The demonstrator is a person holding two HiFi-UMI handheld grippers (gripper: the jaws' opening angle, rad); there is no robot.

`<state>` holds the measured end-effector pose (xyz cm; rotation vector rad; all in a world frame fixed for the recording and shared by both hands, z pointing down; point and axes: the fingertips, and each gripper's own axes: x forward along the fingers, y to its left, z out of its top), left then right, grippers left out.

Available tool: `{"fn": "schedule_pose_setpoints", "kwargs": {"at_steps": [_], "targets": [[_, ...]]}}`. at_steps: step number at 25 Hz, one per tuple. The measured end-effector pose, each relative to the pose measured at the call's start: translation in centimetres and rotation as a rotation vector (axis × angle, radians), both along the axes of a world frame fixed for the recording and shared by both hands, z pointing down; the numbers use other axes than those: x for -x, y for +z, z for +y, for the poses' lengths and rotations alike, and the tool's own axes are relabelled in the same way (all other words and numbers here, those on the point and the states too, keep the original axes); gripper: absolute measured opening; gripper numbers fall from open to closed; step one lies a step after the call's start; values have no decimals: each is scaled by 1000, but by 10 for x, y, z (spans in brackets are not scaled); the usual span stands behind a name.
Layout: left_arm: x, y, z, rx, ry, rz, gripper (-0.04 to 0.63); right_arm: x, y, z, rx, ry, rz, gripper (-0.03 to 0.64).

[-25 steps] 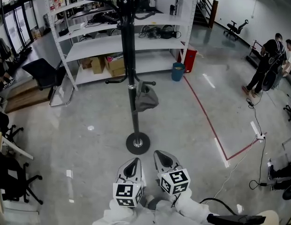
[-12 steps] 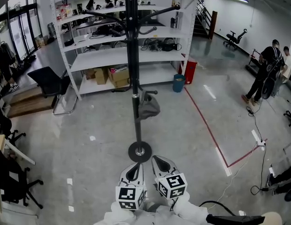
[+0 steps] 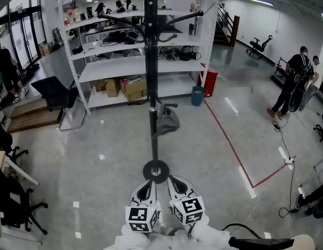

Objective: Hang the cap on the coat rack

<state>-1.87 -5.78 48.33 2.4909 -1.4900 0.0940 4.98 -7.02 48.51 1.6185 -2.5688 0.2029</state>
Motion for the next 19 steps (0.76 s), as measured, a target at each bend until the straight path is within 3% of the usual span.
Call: {"fn": "schedule_pose_setpoints", "kwargs": {"at_steps": [19], "targets": [[3,5,-2,16,-5,5,-7,-6,0,-2,3,20,-14,9]]}}
